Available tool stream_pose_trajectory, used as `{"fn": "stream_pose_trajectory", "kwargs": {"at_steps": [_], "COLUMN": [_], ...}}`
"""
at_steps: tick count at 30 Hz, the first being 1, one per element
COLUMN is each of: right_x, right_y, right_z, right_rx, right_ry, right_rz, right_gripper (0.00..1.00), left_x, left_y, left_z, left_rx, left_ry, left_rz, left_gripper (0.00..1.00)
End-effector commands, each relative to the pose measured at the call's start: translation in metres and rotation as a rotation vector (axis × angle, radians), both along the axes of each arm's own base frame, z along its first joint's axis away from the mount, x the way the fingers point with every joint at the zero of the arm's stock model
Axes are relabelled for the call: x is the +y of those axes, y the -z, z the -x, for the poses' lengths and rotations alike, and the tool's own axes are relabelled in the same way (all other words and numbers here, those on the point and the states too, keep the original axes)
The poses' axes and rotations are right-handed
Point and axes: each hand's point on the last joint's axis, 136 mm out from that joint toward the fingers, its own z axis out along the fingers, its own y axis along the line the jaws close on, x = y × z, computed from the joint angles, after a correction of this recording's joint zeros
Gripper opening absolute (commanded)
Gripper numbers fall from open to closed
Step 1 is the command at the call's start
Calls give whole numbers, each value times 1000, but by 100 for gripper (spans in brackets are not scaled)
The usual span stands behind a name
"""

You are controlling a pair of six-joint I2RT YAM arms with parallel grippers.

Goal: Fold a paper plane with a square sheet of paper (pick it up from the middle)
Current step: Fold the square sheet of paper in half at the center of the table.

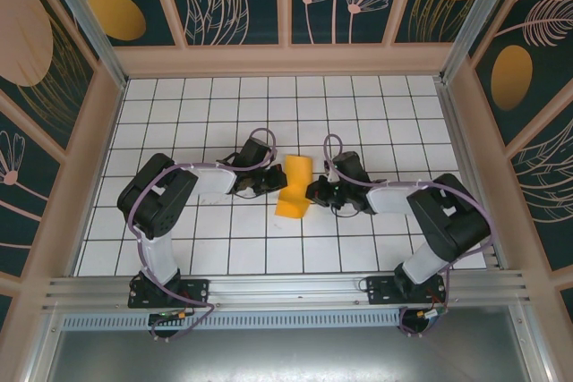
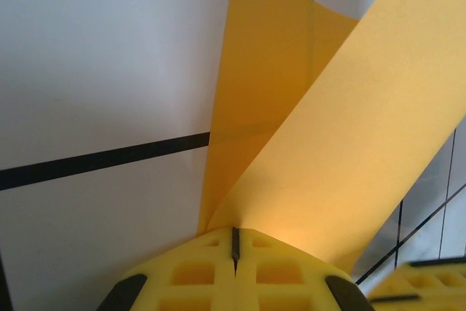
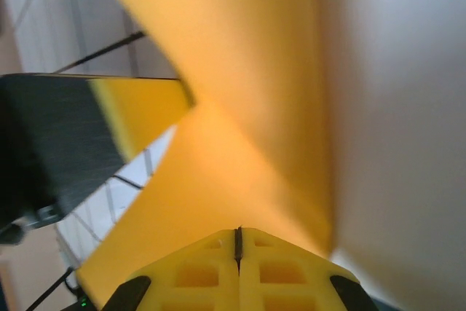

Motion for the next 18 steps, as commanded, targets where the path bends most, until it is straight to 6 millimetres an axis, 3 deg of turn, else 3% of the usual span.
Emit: {"fn": "stream_pose_trajectory", "kwargs": {"at_steps": [1, 12, 14, 18], "right_x": [7, -8, -7, 9], "right_y": [-12, 42, 39, 1], "right_z": [9, 37, 36, 29], "right_rx": [-25, 96, 92, 5], "right_ry": [-28, -33, -40, -67], "right_rz": [-60, 43, 39, -35], "right_gripper": [0, 0, 0, 0], "left_x": [13, 13, 13, 13], "left_y": [34, 34, 33, 32], "left_z": [20, 20, 20, 20], "left_rx": [79, 78, 77, 76], "left_ry": [14, 15, 14, 16], "left_rz": [-84, -81, -80, -79], "left_gripper": [0, 0, 0, 0]}}
